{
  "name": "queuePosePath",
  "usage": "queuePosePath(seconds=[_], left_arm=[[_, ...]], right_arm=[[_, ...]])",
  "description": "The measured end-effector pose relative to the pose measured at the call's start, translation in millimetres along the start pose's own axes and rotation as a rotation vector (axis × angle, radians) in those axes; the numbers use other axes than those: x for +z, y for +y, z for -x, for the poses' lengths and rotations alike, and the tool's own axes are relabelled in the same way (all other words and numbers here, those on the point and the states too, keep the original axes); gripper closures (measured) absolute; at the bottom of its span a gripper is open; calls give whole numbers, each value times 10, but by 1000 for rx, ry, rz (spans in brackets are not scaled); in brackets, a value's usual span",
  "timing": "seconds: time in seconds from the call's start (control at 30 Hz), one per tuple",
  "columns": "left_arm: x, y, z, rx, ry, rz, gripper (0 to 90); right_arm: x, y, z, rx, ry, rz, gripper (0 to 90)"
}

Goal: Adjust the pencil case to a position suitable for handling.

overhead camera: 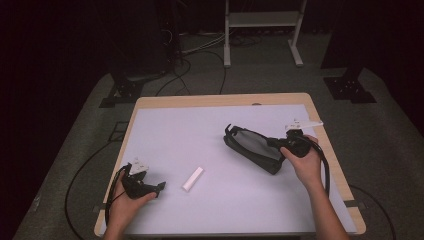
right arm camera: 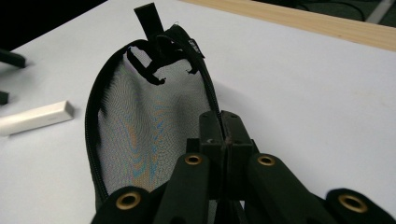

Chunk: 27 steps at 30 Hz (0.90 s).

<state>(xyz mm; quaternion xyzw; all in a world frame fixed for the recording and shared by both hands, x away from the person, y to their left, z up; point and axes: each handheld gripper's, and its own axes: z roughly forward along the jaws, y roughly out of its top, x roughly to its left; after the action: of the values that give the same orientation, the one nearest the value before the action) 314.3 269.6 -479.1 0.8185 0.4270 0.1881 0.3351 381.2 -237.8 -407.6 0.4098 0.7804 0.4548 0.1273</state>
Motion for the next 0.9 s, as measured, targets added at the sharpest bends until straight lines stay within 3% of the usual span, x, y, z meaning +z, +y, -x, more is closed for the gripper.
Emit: queuePosePath(seconds=[0.5,0.9], left_arm=[[0,0,1,-1,0,1,18],[0,0,1,0,0,0,19]], right_arm=[[-106,-93,-102,-70,140,-3,877],[-54,-119,-244,-155,268,-45,877]])
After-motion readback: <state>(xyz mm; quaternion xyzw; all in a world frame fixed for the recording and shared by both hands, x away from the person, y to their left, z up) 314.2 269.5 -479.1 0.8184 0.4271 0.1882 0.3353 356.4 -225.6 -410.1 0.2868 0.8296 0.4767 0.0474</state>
